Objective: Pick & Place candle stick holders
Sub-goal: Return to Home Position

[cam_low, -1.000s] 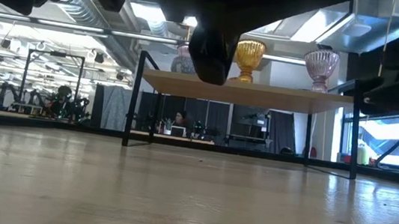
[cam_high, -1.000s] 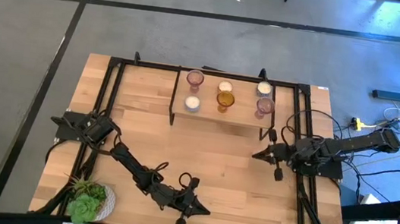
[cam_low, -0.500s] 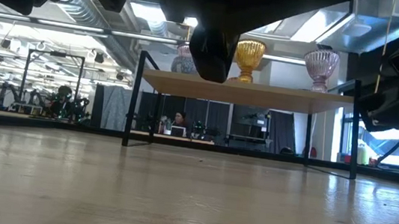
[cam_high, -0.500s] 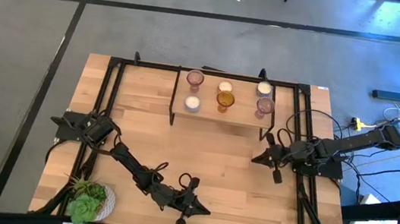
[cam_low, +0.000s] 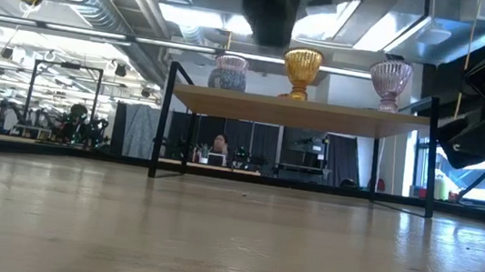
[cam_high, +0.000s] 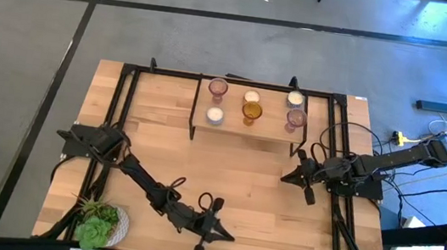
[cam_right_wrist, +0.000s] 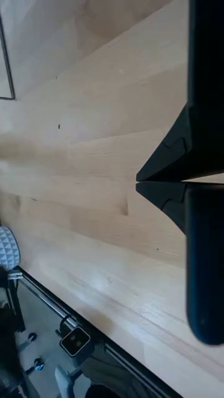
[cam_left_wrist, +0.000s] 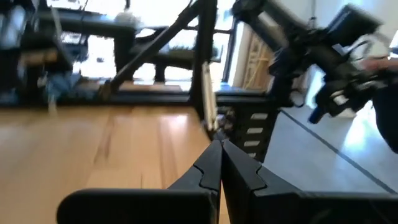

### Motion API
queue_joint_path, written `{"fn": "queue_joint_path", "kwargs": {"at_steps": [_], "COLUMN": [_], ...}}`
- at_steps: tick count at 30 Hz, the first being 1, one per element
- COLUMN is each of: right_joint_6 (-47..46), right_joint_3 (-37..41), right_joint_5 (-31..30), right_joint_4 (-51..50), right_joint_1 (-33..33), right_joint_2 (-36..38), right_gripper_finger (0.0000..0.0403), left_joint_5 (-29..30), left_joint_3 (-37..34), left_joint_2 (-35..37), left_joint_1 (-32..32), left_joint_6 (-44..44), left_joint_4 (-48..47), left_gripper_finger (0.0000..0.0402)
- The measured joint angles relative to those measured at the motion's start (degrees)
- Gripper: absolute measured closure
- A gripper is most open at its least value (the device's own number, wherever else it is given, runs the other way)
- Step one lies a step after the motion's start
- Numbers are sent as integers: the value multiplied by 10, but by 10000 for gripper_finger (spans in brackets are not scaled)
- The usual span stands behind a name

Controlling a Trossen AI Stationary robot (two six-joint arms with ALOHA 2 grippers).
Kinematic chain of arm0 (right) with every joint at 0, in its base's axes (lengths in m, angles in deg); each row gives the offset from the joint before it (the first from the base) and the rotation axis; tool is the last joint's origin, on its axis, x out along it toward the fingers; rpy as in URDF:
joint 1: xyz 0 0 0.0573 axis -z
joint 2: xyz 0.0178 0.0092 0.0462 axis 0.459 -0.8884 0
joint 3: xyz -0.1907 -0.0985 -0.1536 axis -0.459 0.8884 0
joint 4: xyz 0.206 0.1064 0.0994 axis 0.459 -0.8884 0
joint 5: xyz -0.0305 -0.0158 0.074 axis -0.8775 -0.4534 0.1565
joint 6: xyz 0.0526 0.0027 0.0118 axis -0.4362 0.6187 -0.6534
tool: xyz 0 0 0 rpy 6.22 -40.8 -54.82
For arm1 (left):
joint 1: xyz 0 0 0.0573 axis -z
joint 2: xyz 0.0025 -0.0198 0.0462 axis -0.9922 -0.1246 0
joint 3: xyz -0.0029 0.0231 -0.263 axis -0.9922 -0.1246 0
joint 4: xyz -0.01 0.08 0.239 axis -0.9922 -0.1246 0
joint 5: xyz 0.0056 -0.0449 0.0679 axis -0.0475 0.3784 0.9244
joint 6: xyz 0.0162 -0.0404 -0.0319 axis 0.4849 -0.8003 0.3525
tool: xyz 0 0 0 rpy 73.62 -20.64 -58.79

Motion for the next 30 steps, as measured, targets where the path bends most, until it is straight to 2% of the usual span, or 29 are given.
{"fn": "queue_joint_path", "kwargs": {"at_steps": [2,7,11,14,18,22,24,26,30], "right_joint_6": [0,-1,-2,-2,-2,-2,-2,-2,-2], "right_joint_3": [0,0,0,0,0,0,0,0,0], "right_joint_5": [0,0,0,0,0,0,0,0,0], "right_joint_4": [0,1,1,1,1,1,1,0,1], "right_joint_1": [0,0,0,0,0,0,0,0,0], "right_joint_2": [0,0,-1,-1,-1,-1,-1,-1,-1], "right_gripper_finger": [398,398,398,398,398,398,398,398,398], "left_joint_5": [-9,-11,-9,2,2,-89,-118,-121,-137], "left_joint_3": [-3,-16,-67,-160,-338,-488,-541,-574,-626], "left_joint_2": [24,90,168,244,338,402,435,468,547], "left_joint_1": [0,1,0,-4,-6,-7,-17,-31,-77], "left_joint_6": [22,83,113,114,102,93,92,90,85], "left_joint_4": [-22,-152,-164,-105,87,243,261,260,213], "left_gripper_finger": [400,400,400,400,400,400,400,400,400]}}
